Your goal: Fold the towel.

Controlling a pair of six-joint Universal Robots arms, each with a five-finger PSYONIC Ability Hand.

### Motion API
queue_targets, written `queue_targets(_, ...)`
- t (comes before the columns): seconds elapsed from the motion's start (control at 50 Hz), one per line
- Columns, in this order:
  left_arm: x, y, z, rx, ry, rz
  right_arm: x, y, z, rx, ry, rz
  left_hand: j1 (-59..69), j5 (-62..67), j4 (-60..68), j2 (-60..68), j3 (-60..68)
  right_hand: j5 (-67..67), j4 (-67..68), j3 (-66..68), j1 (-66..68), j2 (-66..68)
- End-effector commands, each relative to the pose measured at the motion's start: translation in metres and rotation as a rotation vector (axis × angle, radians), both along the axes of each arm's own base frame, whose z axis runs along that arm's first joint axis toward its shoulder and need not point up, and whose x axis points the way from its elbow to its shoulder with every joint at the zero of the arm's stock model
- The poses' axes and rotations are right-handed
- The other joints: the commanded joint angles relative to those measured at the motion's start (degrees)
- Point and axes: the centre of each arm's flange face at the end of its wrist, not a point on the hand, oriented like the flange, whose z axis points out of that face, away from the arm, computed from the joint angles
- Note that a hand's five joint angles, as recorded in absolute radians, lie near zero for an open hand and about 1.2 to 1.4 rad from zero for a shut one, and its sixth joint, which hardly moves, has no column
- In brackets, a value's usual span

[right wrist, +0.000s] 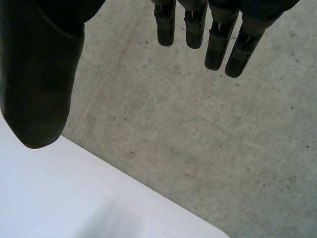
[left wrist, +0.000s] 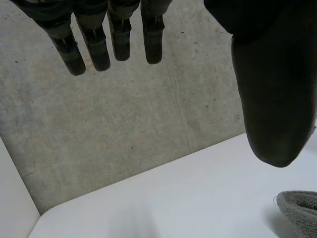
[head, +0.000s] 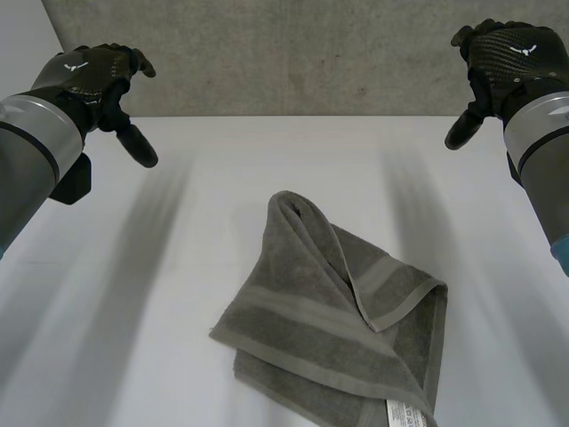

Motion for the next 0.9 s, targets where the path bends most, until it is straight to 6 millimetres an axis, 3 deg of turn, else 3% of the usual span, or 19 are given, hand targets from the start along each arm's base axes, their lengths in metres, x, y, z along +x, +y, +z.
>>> queue_targets(0.02, 0.0, 0.001, 0.001, -0.002, 0.004, -0.001, -0.005, -0.004, -0.001, 0.012, -0.01, 0.003, -4.0, -2.8, -4.2, -3.4, -3.8, -3.2, -4.7, -3.8, -3.3, -3.8)
queue_targets(0.44, -0.002, 0.003, -0.004, 0.012, 0.006, -0.013, -0.001, -0.004, -0.001, 0.011, 0.012, 0.057, -4.0, -2.8, -4.2, -3.4, -3.8, -3.2, -4.7, -3.8, -3.3, -3.8)
queue_targets(0.5, -0.008, 0.008, -0.01, 0.025, -0.004, -0.055, 0.005, -0.001, -0.01, 0.034, 0.088, 0.13, -4.0, -2.8, -4.2, -3.4, -3.8, -3.2, -4.7, -3.8, -3.3, -3.8)
queue_targets(0.54, -0.025, 0.021, -0.017, 0.022, -0.012, -0.149, 0.014, 0.007, -0.032, 0.096, 0.239, 0.243, -4.0, -2.8, -4.2, -3.4, -3.8, -3.2, -4.7, -3.8, -3.3, -3.8)
queue_targets(0.6, -0.036, 0.027, -0.023, 0.019, -0.019, -0.21, 0.017, 0.012, -0.044, 0.13, 0.321, 0.295, -4.0, -2.8, -4.2, -3.4, -3.8, -3.2, -4.7, -3.8, -3.3, -3.8)
queue_targets(0.66, -0.054, 0.044, -0.052, 0.025, -0.111, -0.358, 0.019, 0.017, -0.065, 0.177, 0.479, 0.37, -4.0, -2.8, -4.2, -3.4, -3.8, -3.2, -4.7, -3.8, -3.3, -3.8)
queue_targets(0.72, -0.06, 0.049, -0.069, 0.037, -0.171, -0.406, 0.019, 0.019, -0.072, 0.196, 0.508, 0.38, -4.0, -2.8, -4.2, -3.4, -3.8, -3.2, -4.7, -3.8, -3.3, -3.8)
queue_targets(0.76, -0.076, 0.07, -0.101, 0.054, -0.304, -0.523, 0.017, 0.021, -0.085, 0.239, 0.53, 0.395, -4.0, -2.8, -4.2, -3.4, -3.8, -3.2, -4.7, -3.8, -3.3, -3.8)
queue_targets(0.78, -0.076, 0.07, -0.101, 0.054, -0.305, -0.524, 0.017, 0.021, -0.085, 0.24, 0.53, 0.395, -4.0, -2.8, -4.2, -3.4, -3.8, -3.2, -4.7, -3.8, -3.3, -3.8)
queue_targets(0.82, -0.088, 0.094, -0.134, 0.068, -0.44, -0.622, 0.014, 0.026, -0.1, 0.293, 0.539, 0.414, -4.0, -2.8, -4.2, -3.4, -3.8, -3.2, -4.7, -3.8, -3.3, -3.8)
queue_targets(0.84, -0.088, 0.094, -0.134, 0.068, -0.441, -0.622, 0.014, 0.026, -0.1, 0.293, 0.539, 0.414, -4.0, -2.8, -4.2, -3.4, -3.8, -3.2, -4.7, -3.8, -3.3, -3.8)
queue_targets(0.9, -0.094, 0.107, -0.162, 0.081, -0.539, -0.686, 0.011, 0.033, -0.118, 0.352, 0.552, 0.429, -4.0, -2.8, -4.2, -3.4, -3.8, -3.2, -4.7, -3.8, -3.3, -3.8)
